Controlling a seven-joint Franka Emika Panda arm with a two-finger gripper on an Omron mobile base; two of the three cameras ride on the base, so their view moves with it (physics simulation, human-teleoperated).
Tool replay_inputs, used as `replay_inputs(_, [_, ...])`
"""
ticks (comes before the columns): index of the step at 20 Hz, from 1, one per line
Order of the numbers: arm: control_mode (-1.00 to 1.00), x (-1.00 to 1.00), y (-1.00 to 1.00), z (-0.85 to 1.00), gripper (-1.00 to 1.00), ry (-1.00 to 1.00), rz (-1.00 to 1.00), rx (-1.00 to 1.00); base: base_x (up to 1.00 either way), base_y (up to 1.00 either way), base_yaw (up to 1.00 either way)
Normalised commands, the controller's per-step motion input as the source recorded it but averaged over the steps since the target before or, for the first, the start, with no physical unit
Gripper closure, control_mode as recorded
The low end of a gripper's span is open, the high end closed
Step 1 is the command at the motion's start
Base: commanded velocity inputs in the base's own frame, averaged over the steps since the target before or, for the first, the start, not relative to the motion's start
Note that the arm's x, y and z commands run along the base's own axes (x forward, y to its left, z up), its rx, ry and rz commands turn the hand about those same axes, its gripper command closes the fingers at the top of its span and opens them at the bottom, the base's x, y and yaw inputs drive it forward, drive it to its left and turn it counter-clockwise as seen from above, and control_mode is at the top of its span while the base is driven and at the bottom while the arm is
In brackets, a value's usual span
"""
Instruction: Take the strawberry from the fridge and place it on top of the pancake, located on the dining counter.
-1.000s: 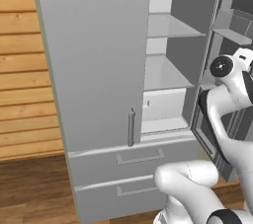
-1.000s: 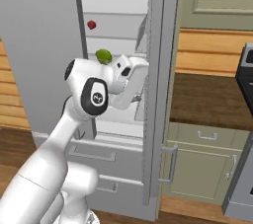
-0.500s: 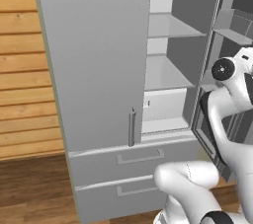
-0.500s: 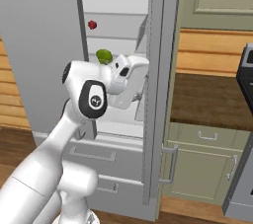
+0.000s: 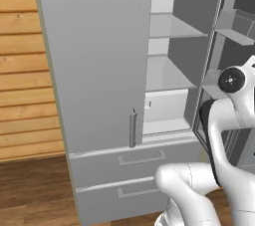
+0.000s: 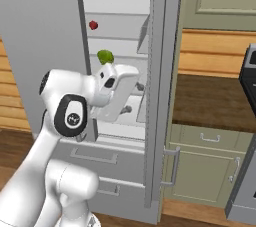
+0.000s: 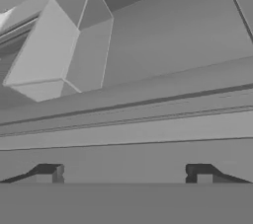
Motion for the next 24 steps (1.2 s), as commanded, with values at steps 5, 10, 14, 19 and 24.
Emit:
replay_inputs(5, [-1.00, -0.14, 0.44, -0.01, -1.00, -0.03, 0.00, 0.21, 0.00, 0.00, 0.00])
replay_inputs(10, [-1.00, 0.00, 0.83, -0.05, -1.00, -0.07, -0.03, 0.25, 0.00, 0.00, 0.00])
replay_inputs(14, [-1.00, 0.00, 0.86, -0.41, -1.00, -0.01, -0.03, 0.27, 0.00, 0.00, 0.00])
replay_inputs(19, [-1.00, 0.00, 0.71, -0.55, -1.00, 0.00, -0.01, 0.30, 0.00, 0.00, 0.00])
replay_inputs(24, [-1.00, 0.04, 0.59, -0.69, -1.00, -0.01, 0.00, 0.35, 0.00, 0.00, 0.00])
